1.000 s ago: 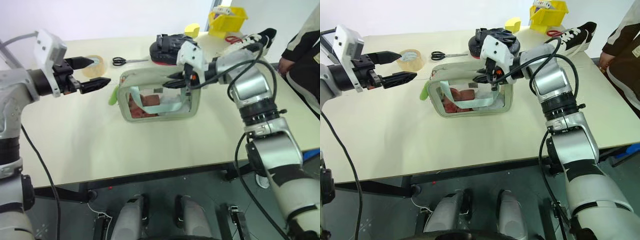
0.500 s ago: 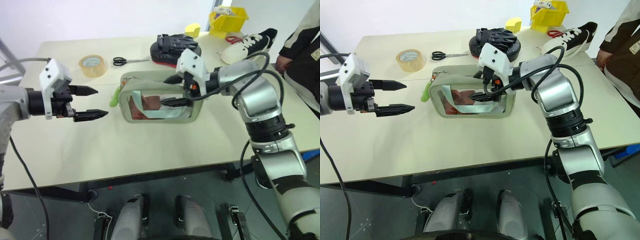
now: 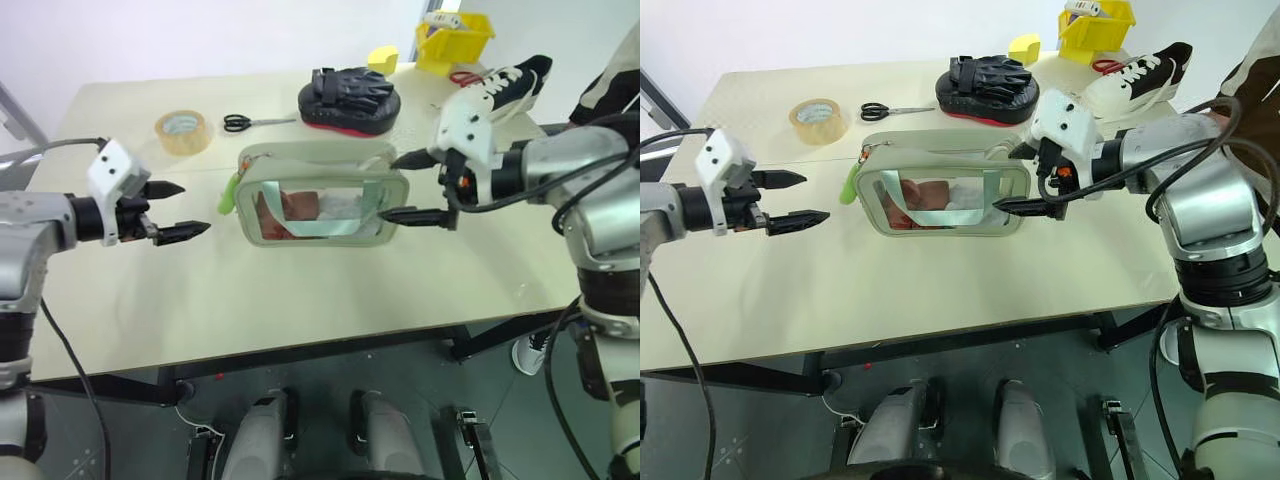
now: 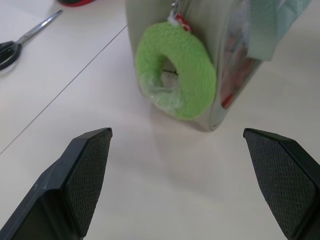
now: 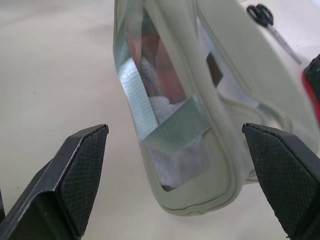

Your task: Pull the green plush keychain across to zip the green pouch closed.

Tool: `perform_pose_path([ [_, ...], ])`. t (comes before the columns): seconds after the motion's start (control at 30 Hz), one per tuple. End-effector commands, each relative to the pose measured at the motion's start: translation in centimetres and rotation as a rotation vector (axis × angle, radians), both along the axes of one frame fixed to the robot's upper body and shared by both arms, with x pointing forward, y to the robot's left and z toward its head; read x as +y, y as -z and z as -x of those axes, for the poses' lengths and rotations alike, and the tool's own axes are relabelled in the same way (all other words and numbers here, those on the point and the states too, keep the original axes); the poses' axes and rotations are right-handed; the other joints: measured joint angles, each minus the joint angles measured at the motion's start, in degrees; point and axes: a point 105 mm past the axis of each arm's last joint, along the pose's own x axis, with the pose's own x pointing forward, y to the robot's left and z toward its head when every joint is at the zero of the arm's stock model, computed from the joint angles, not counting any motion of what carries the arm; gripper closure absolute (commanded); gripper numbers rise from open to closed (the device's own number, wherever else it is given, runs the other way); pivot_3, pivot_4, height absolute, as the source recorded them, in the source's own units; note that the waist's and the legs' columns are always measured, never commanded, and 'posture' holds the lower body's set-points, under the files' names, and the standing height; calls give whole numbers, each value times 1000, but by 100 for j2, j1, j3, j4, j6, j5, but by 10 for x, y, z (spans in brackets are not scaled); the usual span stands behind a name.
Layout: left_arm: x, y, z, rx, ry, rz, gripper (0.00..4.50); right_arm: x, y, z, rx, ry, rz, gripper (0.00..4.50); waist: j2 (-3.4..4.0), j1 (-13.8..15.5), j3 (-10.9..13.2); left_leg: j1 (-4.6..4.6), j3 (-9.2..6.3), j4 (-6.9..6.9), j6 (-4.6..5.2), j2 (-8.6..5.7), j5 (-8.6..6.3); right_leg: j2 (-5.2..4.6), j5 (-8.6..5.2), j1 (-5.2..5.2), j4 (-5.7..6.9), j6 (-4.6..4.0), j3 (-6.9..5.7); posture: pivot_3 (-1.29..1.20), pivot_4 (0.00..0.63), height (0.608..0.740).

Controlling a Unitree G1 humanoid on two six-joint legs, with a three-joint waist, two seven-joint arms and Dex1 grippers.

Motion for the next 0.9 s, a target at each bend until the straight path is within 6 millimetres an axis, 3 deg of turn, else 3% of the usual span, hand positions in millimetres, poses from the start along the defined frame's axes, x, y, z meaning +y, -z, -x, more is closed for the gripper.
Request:
perform_pose_path([
  [0.03, -8, -8, -6, -44, 23, -14, 0, 0, 3, -7, -24, 10, -9, 521, -1, 1, 0, 0, 0, 2, 0, 0, 0, 0, 0, 1, 0, 0, 0, 0, 150, 740],
  [0.07, -11, -8, -7, -45, 33, -14, 0, -2, 6, -12, -28, 29, -6, 690, -2, 1, -1, 0, 0, 3, 0, 0, 0, 0, 0, 2, 0, 0, 0, 0, 150, 740],
  [0.17, -16, -8, -9, -44, 51, -14, 0, -5, 8, -19, -39, 45, -2, 2319, -2, -1, -1, -1, 0, 5, 1, -1, 0, 1, 0, 3, 0, 0, -1, 0, 150, 740],
  [0.3, -22, -4, -12, -40, 55, 11, 0, -3, 9, -18, -46, 29, 0, 4059, -2, 0, -1, 1, 0, 6, 3, 0, 1, 3, 1, 4, 1, 0, -1, 0, 150, 740],
  [0.5, -29, 9, -17, -32, 56, 22, 0, -2, 9, -19, -54, 21, 4, 4059, -2, 4, -1, 0, -1, 9, 5, 0, 1, 5, 1, 7, 1, 1, -2, 0, 150, 740],
  [0.63, -28, 7, -27, -58, 12, 66, 1264, -1, 8, -20, -59, 20, 1, 4102, -2, 6, -1, 2, -1, 9, 15, 0, 7, 6, 1, 8, 2, 1, -2, 0, 150, 740],
  [0.77, -25, -2, -25, -71, 19, 77, 3492, -1, 7, -21, -66, 26, 1, 4102, -3, 4, -1, 1, -1, 11, 16, 0, 7, 6, 1, 9, 2, 2, -2, 0, 150, 740],
  [0.83, -25, -5, -25, -73, 23, 83, 4373, -1, 7, -22, -67, 26, -1, 4102, -3, 3, -1, 1, -2, 11, 16, 0, 7, 6, 1, 8, 3, 2, -2, 0, 150, 740],
  [0.9, -26, -15, -26, -91, 23, 97, 4453, 0, 7, -22, -67, 27, -2, 4102, -3, 3, -1, 1, -2, 11, 16, 0, 6, 6, 1, 8, 3, 2, -2, 0, 150, 740],
])
